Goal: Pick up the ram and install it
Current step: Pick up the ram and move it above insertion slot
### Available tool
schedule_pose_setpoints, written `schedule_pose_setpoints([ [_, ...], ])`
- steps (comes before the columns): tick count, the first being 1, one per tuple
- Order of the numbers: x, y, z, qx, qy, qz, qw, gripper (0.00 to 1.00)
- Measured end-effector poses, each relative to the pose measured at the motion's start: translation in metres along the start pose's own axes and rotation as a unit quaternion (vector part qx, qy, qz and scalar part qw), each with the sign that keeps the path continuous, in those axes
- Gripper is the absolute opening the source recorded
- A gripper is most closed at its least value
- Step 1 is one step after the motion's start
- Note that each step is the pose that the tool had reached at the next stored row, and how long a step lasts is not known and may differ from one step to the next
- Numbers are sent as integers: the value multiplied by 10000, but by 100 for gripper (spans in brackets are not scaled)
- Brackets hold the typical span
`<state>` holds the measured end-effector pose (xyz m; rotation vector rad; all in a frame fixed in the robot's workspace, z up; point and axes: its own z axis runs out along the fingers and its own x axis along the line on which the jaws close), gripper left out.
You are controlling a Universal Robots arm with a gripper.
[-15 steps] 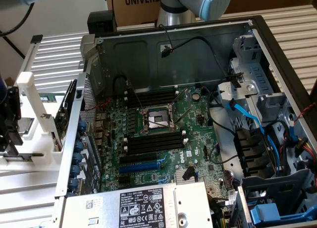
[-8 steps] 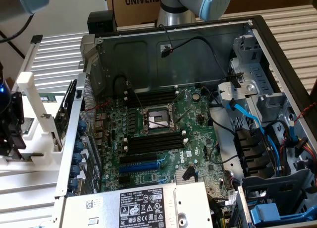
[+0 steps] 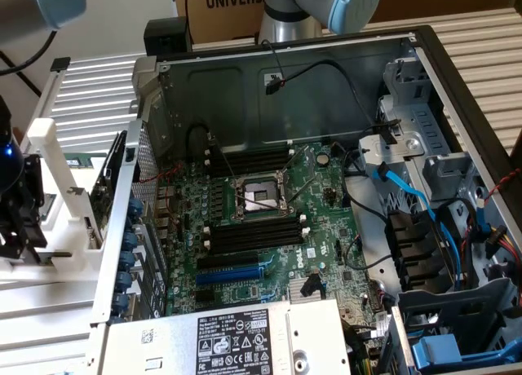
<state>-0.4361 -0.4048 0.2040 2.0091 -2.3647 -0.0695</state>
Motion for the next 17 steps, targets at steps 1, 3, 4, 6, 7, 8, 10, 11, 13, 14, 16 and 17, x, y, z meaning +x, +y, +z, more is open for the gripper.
schedule_pose_setpoints([
  [1, -2, -6, 9, 0, 0, 0, 10000, 31],
  [3, -4, -11, 26, 0, 0, -1, 10000, 31],
  [4, -4, -12, 34, 0, 0, -1, 10000, 31],
  [6, -4, -13, 50, -1, 0, -1, 10000, 31],
  [7, -4, -13, 50, -1, 1, -1, 10000, 31],
  [8, -4, -13, 50, -1, 1, -1, 10000, 31],
  [10, -4, -13, 52, 0, 0, -1, 10000, 31],
  [11, -4, -13, 52, 0, 0, -1, 10000, 31],
  [13, -4, -13, 52, 0, 0, -1, 10000, 31],
  [14, -4, -13, 52, 0, 0, -1, 10000, 31],
  [16, -4, -13, 52, 0, 0, -1, 10000, 28],
  [17, -4, -13, 52, 0, 0, -1, 10000, 22],
])
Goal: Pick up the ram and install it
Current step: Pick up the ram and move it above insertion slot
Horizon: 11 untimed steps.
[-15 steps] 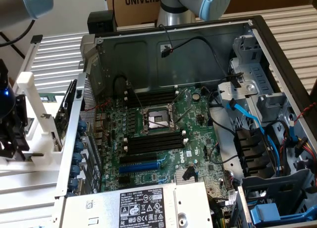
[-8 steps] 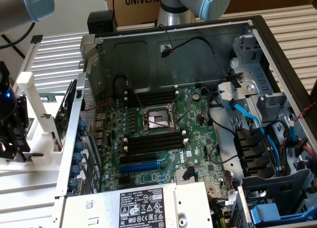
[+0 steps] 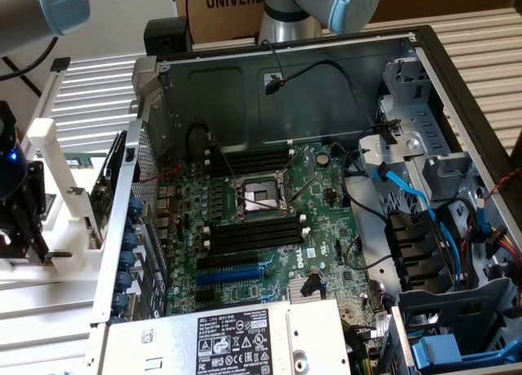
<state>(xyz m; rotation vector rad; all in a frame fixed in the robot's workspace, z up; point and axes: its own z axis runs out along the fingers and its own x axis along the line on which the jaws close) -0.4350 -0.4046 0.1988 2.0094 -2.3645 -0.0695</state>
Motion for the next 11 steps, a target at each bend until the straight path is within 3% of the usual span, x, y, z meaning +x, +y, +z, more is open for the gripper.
schedule_pose_setpoints([
  [3, 0, 0, 0, 0, 0, 0, 10000, 13],
  [11, 0, 0, 0, 0, 0, 0, 10000, 12],
])
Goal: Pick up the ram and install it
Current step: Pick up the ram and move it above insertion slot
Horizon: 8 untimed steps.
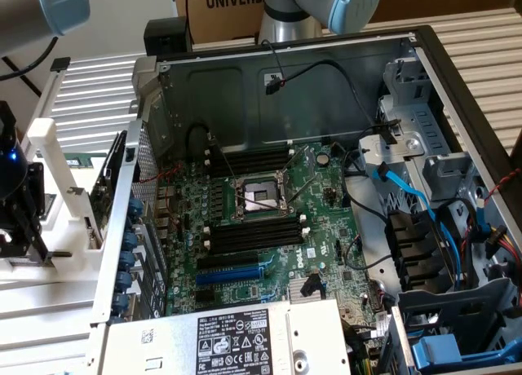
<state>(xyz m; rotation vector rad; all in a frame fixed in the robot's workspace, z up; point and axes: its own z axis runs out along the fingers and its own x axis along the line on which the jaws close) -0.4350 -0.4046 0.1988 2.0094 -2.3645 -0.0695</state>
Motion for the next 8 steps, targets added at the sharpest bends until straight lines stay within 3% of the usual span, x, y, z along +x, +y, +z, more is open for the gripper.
schedule_pose_setpoints([
  [3, 0, 0, 0, 0, 0, 0, 10000, 12],
  [8, 1, 9, -85, 31, -5, 2, 10000, 12],
])
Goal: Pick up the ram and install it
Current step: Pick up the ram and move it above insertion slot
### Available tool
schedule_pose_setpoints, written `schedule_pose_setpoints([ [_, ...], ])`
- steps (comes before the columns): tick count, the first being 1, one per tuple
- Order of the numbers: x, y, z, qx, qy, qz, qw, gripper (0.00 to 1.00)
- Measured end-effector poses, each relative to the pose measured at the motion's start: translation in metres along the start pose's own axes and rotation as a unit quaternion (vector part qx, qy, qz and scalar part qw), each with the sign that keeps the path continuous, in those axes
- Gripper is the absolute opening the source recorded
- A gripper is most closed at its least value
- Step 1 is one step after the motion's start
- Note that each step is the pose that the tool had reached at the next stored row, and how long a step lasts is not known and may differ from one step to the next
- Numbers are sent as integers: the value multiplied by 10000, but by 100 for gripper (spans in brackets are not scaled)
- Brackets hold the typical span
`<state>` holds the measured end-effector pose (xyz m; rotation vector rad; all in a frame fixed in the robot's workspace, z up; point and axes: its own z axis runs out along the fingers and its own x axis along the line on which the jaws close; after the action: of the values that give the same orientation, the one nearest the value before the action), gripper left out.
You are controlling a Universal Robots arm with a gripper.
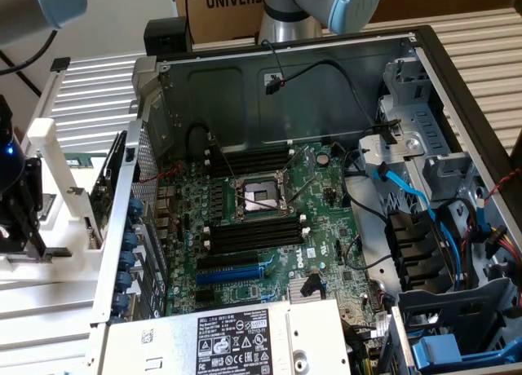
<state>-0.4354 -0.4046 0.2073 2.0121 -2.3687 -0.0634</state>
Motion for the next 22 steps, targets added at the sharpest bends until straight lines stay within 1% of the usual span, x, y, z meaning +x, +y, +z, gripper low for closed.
schedule_pose_setpoints([
  [1, 0, 2, -19, 6, -1, 2, 10000, 12],
  [2, 1, 7, -125, 30, 5, 63, 10000, 12],
  [7, 1, 11, -200, 38, 16, 123, 9999, 12],
  [8, 2, 16, -283, 43, 17, 159, 9999, 12],
  [10, 3, 19, -334, 45, 16, 175, 9998, 12],
  [11, 4, 34, -469, 51, 13, 217, 9998, 12],
  [14, 5, 42, -572, 51, 12, 238, 9997, 12],
  [16, 7, 46, -664, 52, 11, 247, 9997, 12],
  [19, 7, 46, -663, 53, 10, 248, 9997, 12],
  [20, 6, 46, -663, 56, 15, 249, 9997, 12],
  [21, 5, 48, -672, 68, 33, 253, 9997, 12],
  [22, 5, 49, -695, 76, 43, 256, 9996, 12],
])
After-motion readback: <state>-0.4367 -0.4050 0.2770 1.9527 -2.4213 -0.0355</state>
